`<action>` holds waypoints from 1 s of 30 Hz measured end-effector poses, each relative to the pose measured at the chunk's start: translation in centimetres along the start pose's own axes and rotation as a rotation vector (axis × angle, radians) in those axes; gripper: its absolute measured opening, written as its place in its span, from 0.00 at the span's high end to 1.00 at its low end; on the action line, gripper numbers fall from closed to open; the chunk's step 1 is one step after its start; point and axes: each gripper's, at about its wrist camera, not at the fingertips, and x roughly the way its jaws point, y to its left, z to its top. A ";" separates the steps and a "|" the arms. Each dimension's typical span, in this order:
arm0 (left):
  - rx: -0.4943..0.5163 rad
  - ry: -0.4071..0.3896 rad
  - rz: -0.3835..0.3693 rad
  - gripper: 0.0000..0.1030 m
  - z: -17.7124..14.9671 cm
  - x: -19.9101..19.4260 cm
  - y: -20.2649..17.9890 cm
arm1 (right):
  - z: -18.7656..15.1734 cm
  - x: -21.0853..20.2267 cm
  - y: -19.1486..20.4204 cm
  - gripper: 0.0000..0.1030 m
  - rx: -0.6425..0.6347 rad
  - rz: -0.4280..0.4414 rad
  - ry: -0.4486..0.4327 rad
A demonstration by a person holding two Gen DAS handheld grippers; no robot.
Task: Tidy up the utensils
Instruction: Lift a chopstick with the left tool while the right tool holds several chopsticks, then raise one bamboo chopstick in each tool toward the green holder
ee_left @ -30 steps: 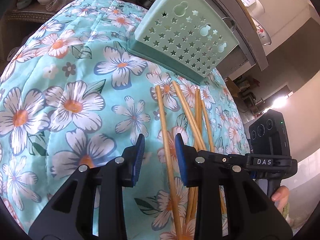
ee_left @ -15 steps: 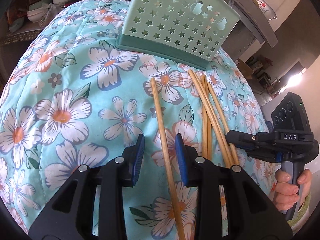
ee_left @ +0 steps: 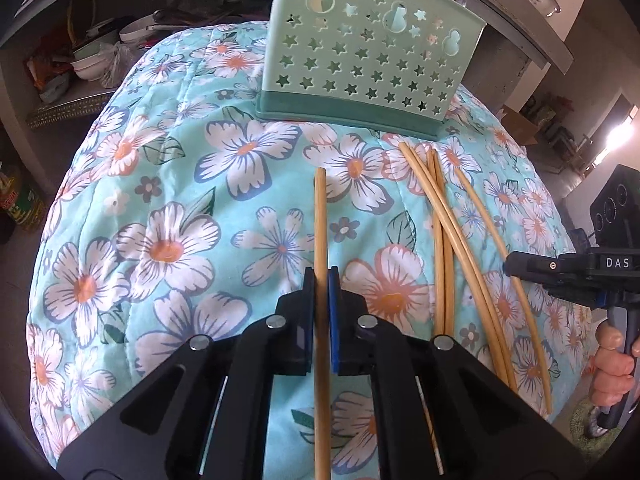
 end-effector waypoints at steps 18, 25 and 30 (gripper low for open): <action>-0.101 0.016 -0.024 0.94 0.0 0.5 2.6 | 1.9 0.1 4.0 0.73 -0.229 -0.226 -0.032; -0.101 0.013 -0.028 0.94 -0.1 0.5 2.6 | 2.1 3.3 5.3 0.73 -0.345 -0.356 -0.036; -0.105 0.008 -0.029 0.94 -0.1 0.5 2.6 | 1.9 3.7 5.3 0.91 -0.350 -0.367 -0.055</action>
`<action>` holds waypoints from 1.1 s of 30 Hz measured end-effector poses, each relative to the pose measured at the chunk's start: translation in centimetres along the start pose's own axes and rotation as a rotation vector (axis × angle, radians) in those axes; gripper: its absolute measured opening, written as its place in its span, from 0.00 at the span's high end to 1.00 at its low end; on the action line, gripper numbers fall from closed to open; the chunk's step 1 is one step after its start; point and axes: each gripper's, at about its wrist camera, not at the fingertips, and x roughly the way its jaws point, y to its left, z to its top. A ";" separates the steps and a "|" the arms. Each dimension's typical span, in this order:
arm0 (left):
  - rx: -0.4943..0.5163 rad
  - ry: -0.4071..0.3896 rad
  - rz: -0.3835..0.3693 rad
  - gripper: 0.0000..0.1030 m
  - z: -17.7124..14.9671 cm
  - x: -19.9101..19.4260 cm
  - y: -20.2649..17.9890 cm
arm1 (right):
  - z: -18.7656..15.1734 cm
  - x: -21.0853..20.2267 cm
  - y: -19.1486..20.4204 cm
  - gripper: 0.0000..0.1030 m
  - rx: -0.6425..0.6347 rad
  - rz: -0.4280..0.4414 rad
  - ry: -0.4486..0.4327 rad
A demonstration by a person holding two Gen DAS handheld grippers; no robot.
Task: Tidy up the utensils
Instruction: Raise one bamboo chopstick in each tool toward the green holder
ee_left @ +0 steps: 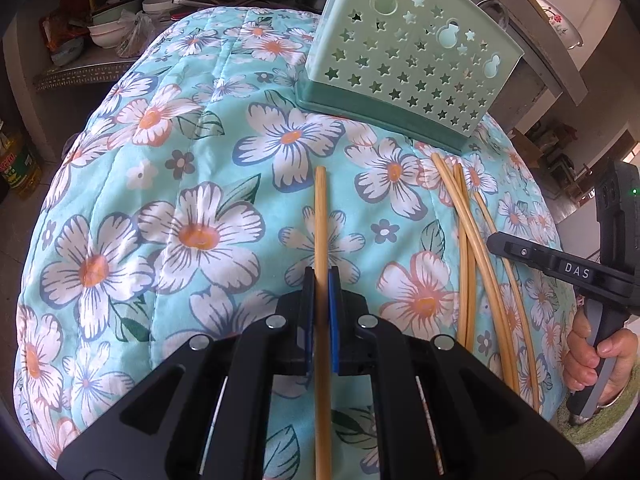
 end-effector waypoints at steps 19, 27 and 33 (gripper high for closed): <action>0.050 0.085 -0.003 0.86 3.0 1.0 -0.6 | -1.8 -2.1 -3.7 0.93 0.087 0.007 -0.005; 0.072 0.108 0.048 0.86 5.5 3.0 -1.9 | -1.9 -1.9 -4.4 0.93 0.101 0.054 -0.012; 0.093 0.099 0.082 0.86 6.0 3.8 -2.9 | -2.0 -2.3 -4.2 0.92 0.075 0.045 -0.006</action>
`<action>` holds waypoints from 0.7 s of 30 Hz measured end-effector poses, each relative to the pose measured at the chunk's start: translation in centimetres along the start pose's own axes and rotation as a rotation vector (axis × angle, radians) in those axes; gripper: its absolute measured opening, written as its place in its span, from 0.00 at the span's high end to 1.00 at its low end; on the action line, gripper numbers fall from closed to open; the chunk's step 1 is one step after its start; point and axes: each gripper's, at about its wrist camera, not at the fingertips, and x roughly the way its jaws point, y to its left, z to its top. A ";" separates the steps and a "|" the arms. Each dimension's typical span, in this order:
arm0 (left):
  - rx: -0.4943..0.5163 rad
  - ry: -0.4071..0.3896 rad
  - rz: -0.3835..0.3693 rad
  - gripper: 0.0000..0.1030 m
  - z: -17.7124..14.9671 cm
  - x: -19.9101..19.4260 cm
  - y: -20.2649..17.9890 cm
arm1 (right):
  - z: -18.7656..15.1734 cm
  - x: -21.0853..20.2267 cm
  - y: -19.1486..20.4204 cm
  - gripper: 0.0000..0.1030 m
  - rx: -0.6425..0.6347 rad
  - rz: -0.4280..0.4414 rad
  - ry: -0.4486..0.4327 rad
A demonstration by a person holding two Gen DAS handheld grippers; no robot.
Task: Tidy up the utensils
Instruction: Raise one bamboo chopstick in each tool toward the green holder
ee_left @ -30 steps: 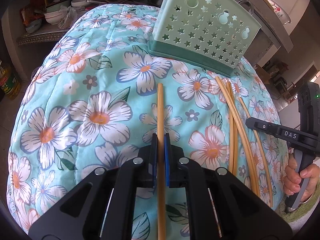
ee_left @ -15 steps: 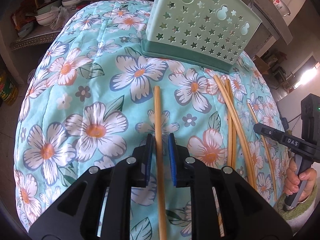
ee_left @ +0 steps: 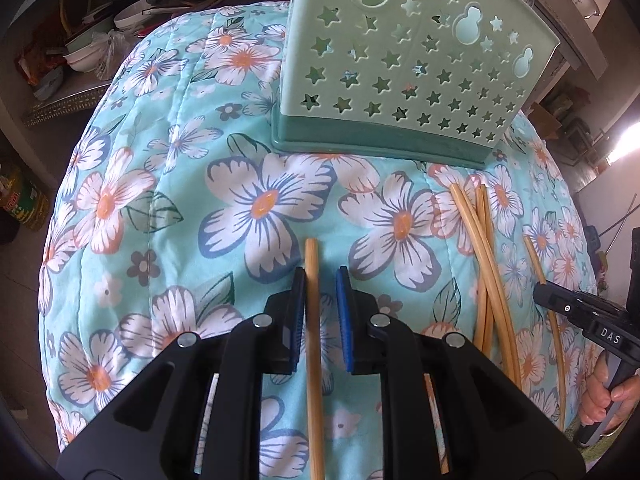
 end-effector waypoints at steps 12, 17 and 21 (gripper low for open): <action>0.018 -0.002 0.014 0.86 1.5 1.0 -1.2 | 2.9 1.3 1.5 0.80 -0.079 -0.061 0.007; 0.016 -0.008 0.004 0.86 0.9 0.7 -0.9 | 3.6 1.7 1.8 0.80 -0.091 -0.081 -0.006; 0.014 -0.011 0.003 0.90 0.4 0.5 -0.2 | 3.9 1.9 1.9 0.85 -0.092 -0.096 -0.020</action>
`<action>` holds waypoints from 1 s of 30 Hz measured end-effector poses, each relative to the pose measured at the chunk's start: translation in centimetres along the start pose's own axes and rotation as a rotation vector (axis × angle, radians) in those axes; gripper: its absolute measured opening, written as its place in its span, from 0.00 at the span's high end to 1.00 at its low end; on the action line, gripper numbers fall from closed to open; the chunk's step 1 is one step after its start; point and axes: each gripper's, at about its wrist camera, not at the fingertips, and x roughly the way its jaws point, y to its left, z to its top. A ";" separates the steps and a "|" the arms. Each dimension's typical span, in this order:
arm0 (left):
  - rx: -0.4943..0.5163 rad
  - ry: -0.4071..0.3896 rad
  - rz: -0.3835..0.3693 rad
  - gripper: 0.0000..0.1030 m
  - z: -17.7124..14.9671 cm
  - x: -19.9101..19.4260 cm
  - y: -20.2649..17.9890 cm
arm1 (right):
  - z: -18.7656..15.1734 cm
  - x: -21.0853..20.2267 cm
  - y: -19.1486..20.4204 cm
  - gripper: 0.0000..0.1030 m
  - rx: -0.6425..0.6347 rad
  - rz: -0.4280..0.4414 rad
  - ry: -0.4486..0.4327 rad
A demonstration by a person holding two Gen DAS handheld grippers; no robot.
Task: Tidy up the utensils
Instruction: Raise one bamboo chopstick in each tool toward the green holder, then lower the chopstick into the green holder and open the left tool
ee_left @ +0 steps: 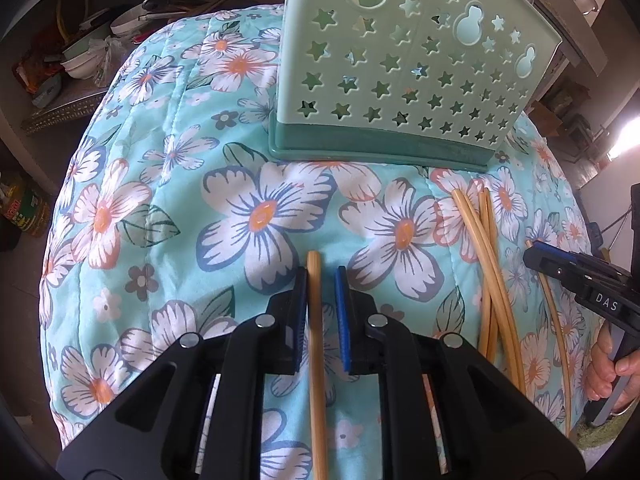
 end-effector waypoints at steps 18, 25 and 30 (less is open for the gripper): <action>0.015 -0.242 -0.128 0.95 2.6 -11.4 -0.3 | 0.2 -10.3 -0.3 0.93 0.090 0.227 -0.212; 0.056 -0.511 -0.154 0.94 8.4 -20.5 -3.1 | -0.1 -10.9 -1.3 0.93 0.112 0.255 -0.229; 0.048 -0.718 -0.109 0.94 12.0 -25.1 -4.8 | -0.6 -11.2 -2.4 0.93 0.138 0.273 -0.236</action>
